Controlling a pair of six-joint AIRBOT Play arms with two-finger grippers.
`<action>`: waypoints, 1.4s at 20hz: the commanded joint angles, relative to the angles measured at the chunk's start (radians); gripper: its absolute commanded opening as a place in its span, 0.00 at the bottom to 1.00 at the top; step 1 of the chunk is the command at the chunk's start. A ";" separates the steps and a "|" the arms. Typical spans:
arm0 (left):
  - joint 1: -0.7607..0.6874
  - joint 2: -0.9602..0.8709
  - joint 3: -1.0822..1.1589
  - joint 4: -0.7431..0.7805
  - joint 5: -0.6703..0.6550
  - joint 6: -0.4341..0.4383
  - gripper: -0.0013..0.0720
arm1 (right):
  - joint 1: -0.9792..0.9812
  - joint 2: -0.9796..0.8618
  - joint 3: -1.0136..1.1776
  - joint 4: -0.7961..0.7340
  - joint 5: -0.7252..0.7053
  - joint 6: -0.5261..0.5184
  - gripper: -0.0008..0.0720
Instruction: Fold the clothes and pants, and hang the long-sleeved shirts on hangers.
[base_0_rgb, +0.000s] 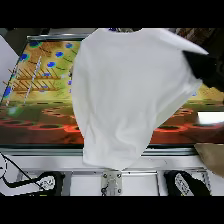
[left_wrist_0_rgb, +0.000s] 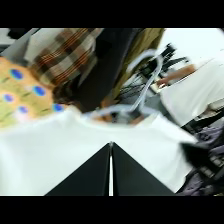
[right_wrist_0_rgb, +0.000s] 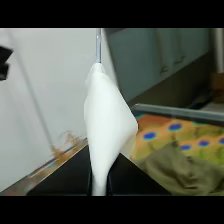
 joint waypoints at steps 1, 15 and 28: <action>-0.097 0.044 0.000 0.274 0.023 0.002 0.05 | -0.170 0.074 0.000 0.006 -0.183 -0.074 0.04; -0.402 0.062 -0.143 0.490 0.074 0.037 0.05 | -0.323 0.312 0.006 -0.021 -1.329 -0.356 0.04; -0.397 0.063 -0.143 0.491 0.079 0.054 0.05 | -0.326 0.175 0.281 -0.124 -1.571 -0.495 0.04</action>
